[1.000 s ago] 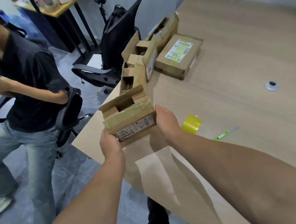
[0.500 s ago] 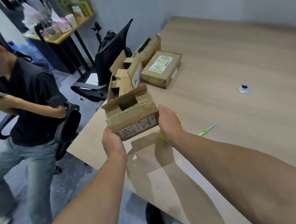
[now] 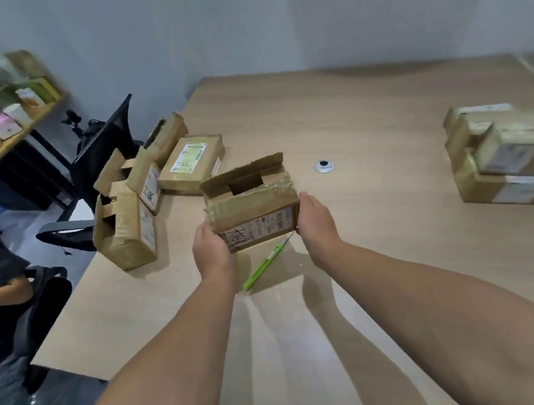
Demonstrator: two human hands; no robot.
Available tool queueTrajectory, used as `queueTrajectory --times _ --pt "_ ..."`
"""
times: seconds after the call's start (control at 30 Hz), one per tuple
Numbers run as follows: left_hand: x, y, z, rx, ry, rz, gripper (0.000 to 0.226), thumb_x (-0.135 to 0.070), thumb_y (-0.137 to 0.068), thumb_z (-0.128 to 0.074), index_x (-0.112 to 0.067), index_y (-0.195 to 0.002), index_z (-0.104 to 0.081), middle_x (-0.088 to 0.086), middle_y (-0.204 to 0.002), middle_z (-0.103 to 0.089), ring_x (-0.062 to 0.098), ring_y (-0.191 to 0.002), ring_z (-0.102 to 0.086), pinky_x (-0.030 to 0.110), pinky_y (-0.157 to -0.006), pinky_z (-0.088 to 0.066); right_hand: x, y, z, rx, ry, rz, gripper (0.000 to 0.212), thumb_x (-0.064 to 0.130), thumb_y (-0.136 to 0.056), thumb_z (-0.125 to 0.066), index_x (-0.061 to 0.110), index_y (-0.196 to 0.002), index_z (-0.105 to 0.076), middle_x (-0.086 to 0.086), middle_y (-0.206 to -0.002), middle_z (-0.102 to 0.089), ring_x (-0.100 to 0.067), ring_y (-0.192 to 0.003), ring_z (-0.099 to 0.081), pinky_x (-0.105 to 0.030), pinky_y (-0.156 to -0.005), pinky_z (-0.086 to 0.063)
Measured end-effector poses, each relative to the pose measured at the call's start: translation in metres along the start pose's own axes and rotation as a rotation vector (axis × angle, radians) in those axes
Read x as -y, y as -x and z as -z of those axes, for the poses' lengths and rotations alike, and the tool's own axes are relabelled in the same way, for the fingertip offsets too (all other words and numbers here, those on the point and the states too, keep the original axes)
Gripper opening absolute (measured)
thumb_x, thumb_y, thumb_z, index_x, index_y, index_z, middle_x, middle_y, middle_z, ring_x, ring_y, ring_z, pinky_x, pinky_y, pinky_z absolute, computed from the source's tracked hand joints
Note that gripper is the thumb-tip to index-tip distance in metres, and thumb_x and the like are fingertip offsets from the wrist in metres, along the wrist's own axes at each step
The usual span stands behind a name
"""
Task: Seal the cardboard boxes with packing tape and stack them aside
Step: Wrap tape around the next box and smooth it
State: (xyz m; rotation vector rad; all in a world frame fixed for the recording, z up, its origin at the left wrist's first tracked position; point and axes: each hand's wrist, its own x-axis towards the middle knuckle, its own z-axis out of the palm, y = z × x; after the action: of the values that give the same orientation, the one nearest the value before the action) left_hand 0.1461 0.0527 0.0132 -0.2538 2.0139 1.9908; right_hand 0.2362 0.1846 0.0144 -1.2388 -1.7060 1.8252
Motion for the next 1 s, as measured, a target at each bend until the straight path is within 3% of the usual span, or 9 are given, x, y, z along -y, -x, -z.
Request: queueTrajectory --times 0.13,0.23,0.3,0.37,0.5,0.73,0.83,0.93,1.0 --pt "0.021 0.022 -0.036 0.096 -0.056 0.052 0.026 -0.029 -0.095 -0.044 -0.02 -0.083 -0.065 0.005 -0.085 -0.064 0.027 -0.084 -0.061 0.042 -0.081 -0.052 -0.017 0.003 0.051 -0.069 -0.014 -0.064 0.034 0.036 -0.101 -0.03 0.022 -0.076 -0.048 -0.001 -0.083 -0.056 -0.021 -0.08 -0.05 -0.039 -0.076 -0.043" --pt "0.041 0.039 -0.054 0.172 -0.128 0.099 0.026 -0.035 -0.084 -0.047 -0.023 -0.078 -0.07 0.004 -0.088 -0.07 0.03 -0.094 -0.067 0.048 -0.092 -0.054 -0.035 0.011 0.085 -0.08 -0.002 -0.14 0.03 0.032 -0.099 -0.033 0.018 -0.081 -0.053 -0.003 -0.085 -0.058 -0.021 -0.082 -0.052 -0.042 -0.08 -0.049" --pt "0.052 0.055 -0.064 0.236 -0.171 0.141 0.024 -0.032 -0.084 -0.049 -0.024 -0.077 -0.071 0.002 -0.086 -0.07 0.027 -0.091 -0.066 0.044 -0.09 -0.054 -0.05 0.014 0.108 -0.09 0.0 -0.194 0.026 0.028 -0.094 -0.038 0.015 -0.084 -0.057 -0.003 -0.085 -0.057 -0.022 -0.081 -0.051 -0.044 -0.081 -0.05" --pt "0.065 0.069 -0.074 0.307 -0.195 0.202 0.021 -0.023 -0.09 -0.049 -0.022 -0.082 -0.069 0.001 -0.084 -0.069 0.021 -0.084 -0.063 0.038 -0.085 -0.052 -0.069 0.017 0.129 -0.102 0.014 -0.238 0.026 0.027 -0.091 -0.04 0.015 -0.09 -0.063 -0.003 -0.091 -0.063 -0.023 -0.089 -0.058 -0.048 -0.093 -0.052" --pt "0.091 0.081 -0.077 0.364 -0.26 0.285 0.022 -0.031 -0.093 -0.052 -0.024 -0.086 -0.072 0.002 -0.087 -0.073 0.022 -0.088 -0.067 0.039 -0.088 -0.053 -0.093 0.023 0.149 -0.119 -0.028 -0.255 0.036 0.031 -0.095 -0.04 0.036 -0.121 -0.063 0.006 -0.118 -0.067 -0.017 -0.112 -0.062 -0.043 -0.099 -0.054" --pt "0.099 0.074 -0.073 0.349 -0.244 0.345 0.036 -0.04 -0.107 -0.04 -0.023 -0.09 -0.067 0.001 -0.088 -0.07 0.016 -0.083 -0.065 0.033 -0.084 -0.052 -0.1 0.023 0.142 -0.09 -0.021 -0.301 0.033 0.034 -0.104 -0.034 0.021 -0.097 -0.063 -0.003 -0.099 -0.071 -0.019 -0.096 -0.068 -0.033 -0.076 -0.054" --pt "0.1 0.062 -0.065 0.404 -0.299 0.366 0.038 -0.042 -0.107 -0.039 -0.021 -0.1 -0.07 0.001 -0.098 -0.072 0.017 -0.093 -0.067 0.033 -0.086 -0.054 -0.1 0.018 0.135 -0.08 0.046 -0.286 0.038 0.037 -0.107 -0.025 0.02 -0.095 -0.058 -0.005 -0.099 -0.066 -0.016 -0.087 -0.061 -0.03 -0.07 -0.046" --pt "0.096 0.051 -0.057 0.461 -0.367 0.379 0.041 -0.043 -0.107 -0.038 -0.022 -0.098 -0.072 0.001 -0.1 -0.074 0.02 -0.097 -0.068 0.038 -0.093 -0.054 -0.099 0.017 0.132 -0.089 0.033 -0.281 0.045 0.041 -0.108 -0.02 0.019 -0.098 -0.059 -0.005 -0.103 -0.066 -0.017 -0.095 -0.061 -0.032 -0.077 -0.046" --pt "0.093 0.045 -0.056 0.448 -0.42 0.321 0.04 -0.037 -0.107 -0.04 -0.017 -0.093 -0.071 0.002 -0.095 -0.073 0.021 -0.092 -0.066 0.037 -0.087 -0.053 -0.099 0.017 0.132 -0.123 -0.016 -0.27 0.047 0.044 -0.108 -0.02 0.018 -0.104 -0.059 -0.001 -0.105 -0.065 -0.018 -0.103 -0.061 -0.036 -0.087 -0.049"
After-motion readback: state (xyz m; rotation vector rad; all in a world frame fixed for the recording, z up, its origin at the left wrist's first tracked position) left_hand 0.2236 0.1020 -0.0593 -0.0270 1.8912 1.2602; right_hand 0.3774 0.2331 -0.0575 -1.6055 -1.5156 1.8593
